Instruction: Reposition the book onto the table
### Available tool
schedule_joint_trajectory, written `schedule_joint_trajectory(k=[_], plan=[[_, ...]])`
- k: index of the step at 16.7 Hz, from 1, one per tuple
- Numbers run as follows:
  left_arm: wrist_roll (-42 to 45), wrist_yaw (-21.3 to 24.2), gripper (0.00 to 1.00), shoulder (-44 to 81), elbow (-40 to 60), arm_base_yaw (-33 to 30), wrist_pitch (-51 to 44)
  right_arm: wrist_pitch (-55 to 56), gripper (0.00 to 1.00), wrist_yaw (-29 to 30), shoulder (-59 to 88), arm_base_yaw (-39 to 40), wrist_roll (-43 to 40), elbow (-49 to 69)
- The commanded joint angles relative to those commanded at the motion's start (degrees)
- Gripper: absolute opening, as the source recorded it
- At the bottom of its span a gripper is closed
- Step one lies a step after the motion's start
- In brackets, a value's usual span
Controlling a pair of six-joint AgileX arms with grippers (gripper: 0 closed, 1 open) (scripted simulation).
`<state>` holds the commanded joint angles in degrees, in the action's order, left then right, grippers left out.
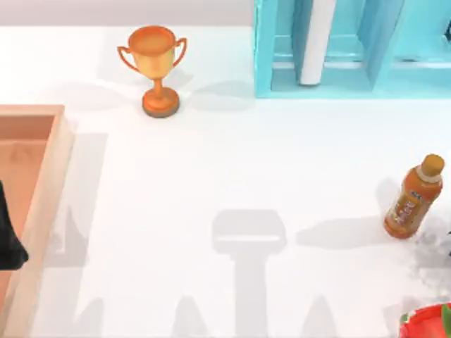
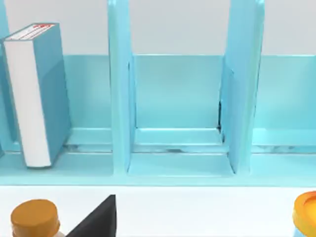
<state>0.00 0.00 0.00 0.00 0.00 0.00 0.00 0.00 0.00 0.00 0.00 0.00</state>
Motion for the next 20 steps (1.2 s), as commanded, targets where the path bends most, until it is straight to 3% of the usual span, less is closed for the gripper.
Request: schedule_joint_trajectory(k=[4,9,13,20], plan=[[0.0,0.0,1.0,0.0,0.0,0.0,0.0,1.66,1.0,0.39,1.66,0.98,0.06,1.11],[0.0,0.0,1.0,0.0,0.0,0.0,0.0,15.07,1.0,3.95,15.94,8.0,0.64,9.81],[0.0,0.0,1.0,0.0,0.0,0.0,0.0,30.86,1.0,8.95,37.66,15.63,1.22,20.53],[0.0,0.0,1.0,0.0,0.0,0.0,0.0,57.97,1.0,20.19,88.25,26.11,1.38,40.66]])
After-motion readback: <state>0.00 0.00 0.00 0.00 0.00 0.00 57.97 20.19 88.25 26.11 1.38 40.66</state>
